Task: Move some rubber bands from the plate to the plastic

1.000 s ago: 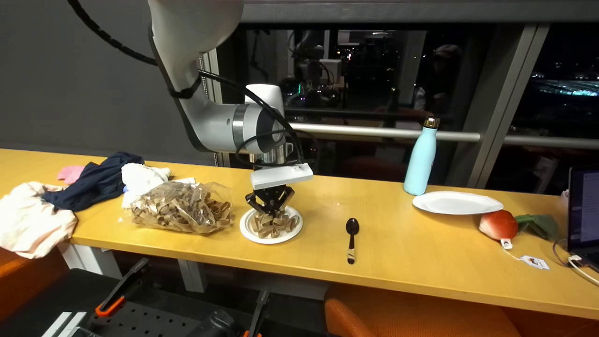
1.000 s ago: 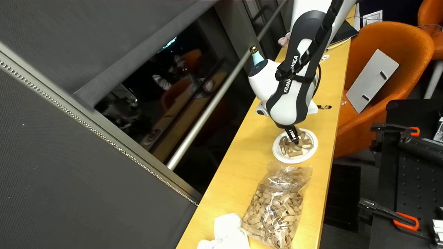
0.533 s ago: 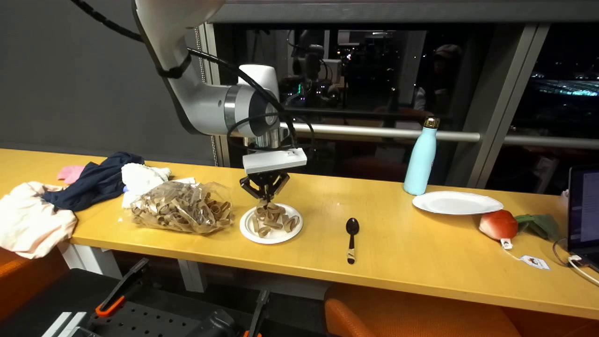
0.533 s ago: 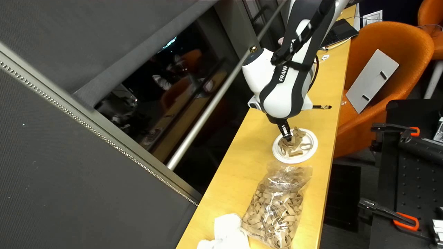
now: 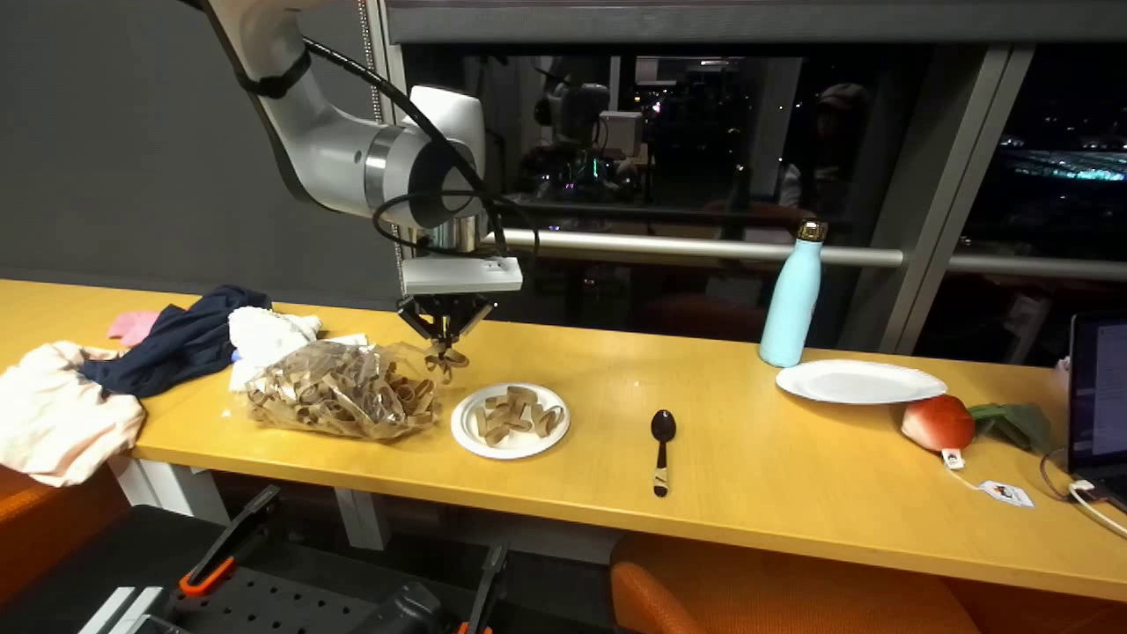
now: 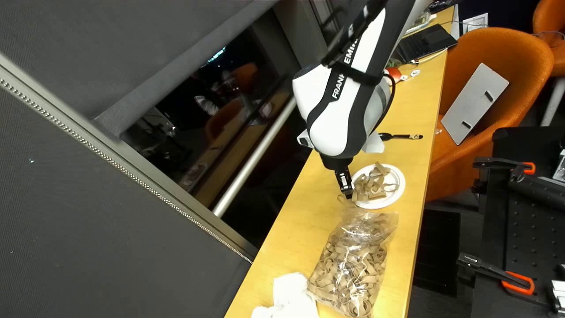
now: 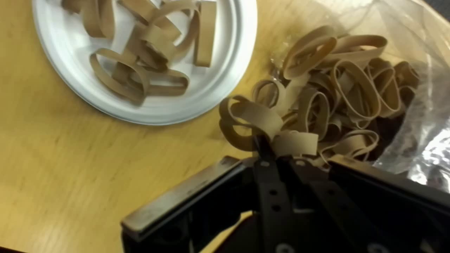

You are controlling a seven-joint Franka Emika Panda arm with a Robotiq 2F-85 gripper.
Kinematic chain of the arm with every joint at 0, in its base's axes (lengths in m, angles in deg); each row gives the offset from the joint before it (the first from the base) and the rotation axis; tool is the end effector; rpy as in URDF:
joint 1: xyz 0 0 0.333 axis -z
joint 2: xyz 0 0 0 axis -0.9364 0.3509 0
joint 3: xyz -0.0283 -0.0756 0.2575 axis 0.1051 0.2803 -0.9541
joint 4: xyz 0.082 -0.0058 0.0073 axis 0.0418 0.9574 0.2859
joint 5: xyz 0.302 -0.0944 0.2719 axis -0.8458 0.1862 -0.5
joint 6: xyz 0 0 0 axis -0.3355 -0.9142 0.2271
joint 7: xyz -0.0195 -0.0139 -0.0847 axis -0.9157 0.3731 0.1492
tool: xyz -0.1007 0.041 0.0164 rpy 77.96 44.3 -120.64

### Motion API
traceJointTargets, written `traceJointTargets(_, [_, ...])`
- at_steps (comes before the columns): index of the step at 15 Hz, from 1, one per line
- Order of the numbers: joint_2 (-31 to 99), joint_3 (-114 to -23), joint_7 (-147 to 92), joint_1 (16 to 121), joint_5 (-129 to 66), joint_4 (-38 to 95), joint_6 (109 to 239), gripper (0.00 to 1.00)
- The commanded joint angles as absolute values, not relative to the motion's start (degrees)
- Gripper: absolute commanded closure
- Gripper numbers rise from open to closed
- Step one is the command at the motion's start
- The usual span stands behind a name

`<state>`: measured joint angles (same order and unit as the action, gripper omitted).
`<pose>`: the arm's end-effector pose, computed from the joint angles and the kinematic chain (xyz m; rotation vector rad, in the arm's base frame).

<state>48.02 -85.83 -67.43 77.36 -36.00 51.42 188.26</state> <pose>0.5990 0.0584 0.1332 -2.8678 -0.9762 -0.1372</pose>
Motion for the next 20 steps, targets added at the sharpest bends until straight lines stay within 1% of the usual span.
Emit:
traceJointTargets(1, [48.3,-90.0,-71.6,79.2,-41.6,51.1,186.6,0.99])
traceJointTargets(6, [45.8,-91.7,-72.6,79.5,-47.5,56.6,185.1,0.99])
traceJointTargets(11, [44.7,-90.8,-73.3,79.8,-50.0,61.0,186.0,0.99])
traceJointTargets(16, [49.0,-89.5,-77.5,80.4,-48.2,59.3,191.4,0.99])
traceJointTargets(18, [51.5,-90.2,-80.0,81.0,-48.1,58.0,194.2,0.99])
traceJointTargets(20, [54.4,-92.9,-83.9,82.6,-49.0,56.3,196.7,0.99])
